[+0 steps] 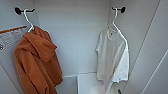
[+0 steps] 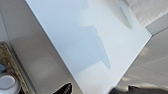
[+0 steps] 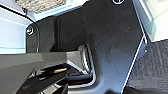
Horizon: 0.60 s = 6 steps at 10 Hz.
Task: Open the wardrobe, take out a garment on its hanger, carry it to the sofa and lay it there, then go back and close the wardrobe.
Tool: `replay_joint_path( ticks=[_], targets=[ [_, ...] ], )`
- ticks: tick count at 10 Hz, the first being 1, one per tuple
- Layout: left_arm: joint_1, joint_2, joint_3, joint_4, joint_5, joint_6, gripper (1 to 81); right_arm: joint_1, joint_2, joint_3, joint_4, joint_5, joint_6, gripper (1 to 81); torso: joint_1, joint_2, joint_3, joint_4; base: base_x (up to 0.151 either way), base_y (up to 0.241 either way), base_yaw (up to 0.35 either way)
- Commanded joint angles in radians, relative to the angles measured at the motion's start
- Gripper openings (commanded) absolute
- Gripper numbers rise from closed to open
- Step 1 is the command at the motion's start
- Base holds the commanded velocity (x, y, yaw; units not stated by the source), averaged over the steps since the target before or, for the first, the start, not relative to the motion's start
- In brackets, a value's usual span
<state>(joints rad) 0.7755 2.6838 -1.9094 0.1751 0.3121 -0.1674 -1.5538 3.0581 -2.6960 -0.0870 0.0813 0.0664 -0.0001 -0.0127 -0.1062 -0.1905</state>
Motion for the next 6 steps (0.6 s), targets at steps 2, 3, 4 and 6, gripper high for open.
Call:
replay_joint_path(
  ticks=[2, 3, 4, 6],
  targets=[
    [-0.374, 0.056, -0.028, 0.012, 0.147, -0.109, 81.1, 0.040, 0.001, 0.002, 0.003, -0.054, -0.003, 81.1, 0.001, 0.000, 0.000, 0.000, 0.000, 0.000, 0.000],
    [-0.416, 0.088, -0.056, 0.011, 0.173, -0.122, 81.1, 0.040, 0.001, 0.002, 0.003, -0.054, -0.003, 81.1, 0.001, 0.000, 0.000, 0.000, 0.000, 0.000, 0.000],
    [-0.446, 0.116, -0.073, 0.011, 0.189, -0.142, 81.1, 0.040, 0.001, 0.002, 0.003, -0.052, -0.003, 81.1, 0.001, 0.001, 0.000, 0.000, 0.000, 0.000, 0.000],
    [-0.534, 0.156, -0.082, 0.000, 0.209, -0.217, 81.1, 0.040, 0.001, 0.002, 0.006, -0.052, 0.003, 81.1, 0.002, 0.001, -0.001, 0.000, 0.000, 0.000, 0.000]
  ],
)
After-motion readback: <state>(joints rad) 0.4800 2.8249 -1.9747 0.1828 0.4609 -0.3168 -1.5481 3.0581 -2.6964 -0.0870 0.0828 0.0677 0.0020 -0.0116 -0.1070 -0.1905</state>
